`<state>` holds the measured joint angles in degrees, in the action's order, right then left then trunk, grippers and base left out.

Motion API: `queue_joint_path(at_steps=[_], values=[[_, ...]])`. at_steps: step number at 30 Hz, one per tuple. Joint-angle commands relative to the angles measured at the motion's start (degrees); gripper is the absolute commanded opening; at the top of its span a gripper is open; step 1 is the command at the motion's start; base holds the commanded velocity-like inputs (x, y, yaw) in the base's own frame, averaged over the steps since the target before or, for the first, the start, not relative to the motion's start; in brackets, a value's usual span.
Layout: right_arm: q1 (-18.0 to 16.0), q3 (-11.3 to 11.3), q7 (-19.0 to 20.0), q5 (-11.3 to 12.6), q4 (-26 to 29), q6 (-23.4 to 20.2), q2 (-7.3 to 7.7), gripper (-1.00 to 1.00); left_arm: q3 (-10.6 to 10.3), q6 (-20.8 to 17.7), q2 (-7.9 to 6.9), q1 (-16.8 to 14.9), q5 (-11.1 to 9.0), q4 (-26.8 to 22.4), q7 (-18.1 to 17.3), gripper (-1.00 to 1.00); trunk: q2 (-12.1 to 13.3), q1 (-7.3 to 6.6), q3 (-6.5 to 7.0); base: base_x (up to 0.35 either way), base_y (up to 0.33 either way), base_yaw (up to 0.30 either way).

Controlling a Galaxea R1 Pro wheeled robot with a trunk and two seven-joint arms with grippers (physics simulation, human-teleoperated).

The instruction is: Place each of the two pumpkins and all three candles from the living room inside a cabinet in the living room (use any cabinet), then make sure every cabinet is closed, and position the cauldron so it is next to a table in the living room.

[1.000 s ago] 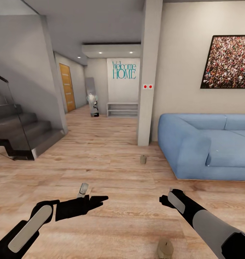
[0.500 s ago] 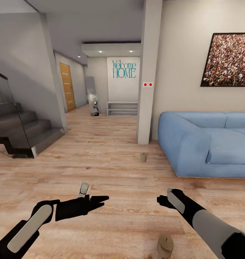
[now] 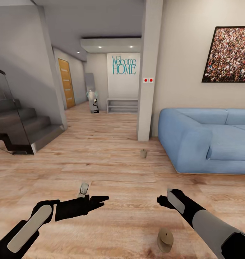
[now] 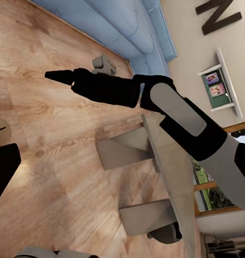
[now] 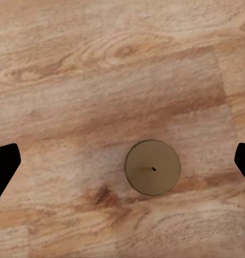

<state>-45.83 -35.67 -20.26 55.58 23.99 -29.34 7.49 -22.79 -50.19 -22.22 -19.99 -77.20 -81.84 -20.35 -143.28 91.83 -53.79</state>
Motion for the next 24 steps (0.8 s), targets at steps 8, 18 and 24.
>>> queue_joint_path(at_steps=[8,18,24], values=[[0.0,-0.5,-0.5,0.1,-0.2,0.2,0.19,1.00,-0.1,0.0,-0.02,-0.1,0.0,0.0,-0.2,1.00,-0.1,0.19,-1.84,0.000,0.000,0.000],[0.0,-0.4,-0.5,-1.7,-0.9,0.7,0.44,1.00,-0.1,0.0,-0.02,-0.1,0.0,0.0,-0.2,1.00,-0.3,0.45,-4.06,0.000,0.000,0.000],[0.0,-0.4,-0.5,-1.9,-2.9,0.7,0.37,1.00,-0.1,0.0,-0.02,-0.1,0.0,0.0,-0.2,1.00,-0.4,0.60,-5.39,0.000,0.000,0.000]])
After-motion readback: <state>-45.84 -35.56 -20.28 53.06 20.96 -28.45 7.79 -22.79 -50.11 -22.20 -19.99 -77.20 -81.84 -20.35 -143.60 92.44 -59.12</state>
